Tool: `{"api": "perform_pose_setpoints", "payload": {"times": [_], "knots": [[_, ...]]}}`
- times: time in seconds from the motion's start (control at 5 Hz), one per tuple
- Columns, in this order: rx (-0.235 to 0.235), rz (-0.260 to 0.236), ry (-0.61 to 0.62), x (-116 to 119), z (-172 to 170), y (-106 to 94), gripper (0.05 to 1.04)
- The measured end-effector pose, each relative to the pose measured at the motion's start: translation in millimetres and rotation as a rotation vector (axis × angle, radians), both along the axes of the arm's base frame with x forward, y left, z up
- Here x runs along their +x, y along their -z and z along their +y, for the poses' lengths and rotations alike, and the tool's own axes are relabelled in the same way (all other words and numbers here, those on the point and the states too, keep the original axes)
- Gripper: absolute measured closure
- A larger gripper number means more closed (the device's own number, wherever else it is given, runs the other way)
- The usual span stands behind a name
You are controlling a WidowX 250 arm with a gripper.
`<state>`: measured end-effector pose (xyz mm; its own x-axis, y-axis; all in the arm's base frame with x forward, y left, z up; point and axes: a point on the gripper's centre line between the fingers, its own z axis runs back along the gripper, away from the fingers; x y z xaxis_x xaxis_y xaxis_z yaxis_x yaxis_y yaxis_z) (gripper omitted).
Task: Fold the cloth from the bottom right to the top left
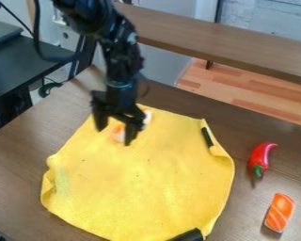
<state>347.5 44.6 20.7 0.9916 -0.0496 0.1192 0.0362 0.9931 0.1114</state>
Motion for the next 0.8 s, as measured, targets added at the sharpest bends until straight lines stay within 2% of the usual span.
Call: {"api": "perform_pose_setpoints", "payload": {"times": [0.2,0.4,0.8], "knots": [[0.026,-0.075,0.084,-11,-36,-9.0,0.083],[0.043,-0.121,0.154,-27,-72,-11.9,0.083],[0.089,-0.147,0.293,-45,-129,2.0,0.083]]}}
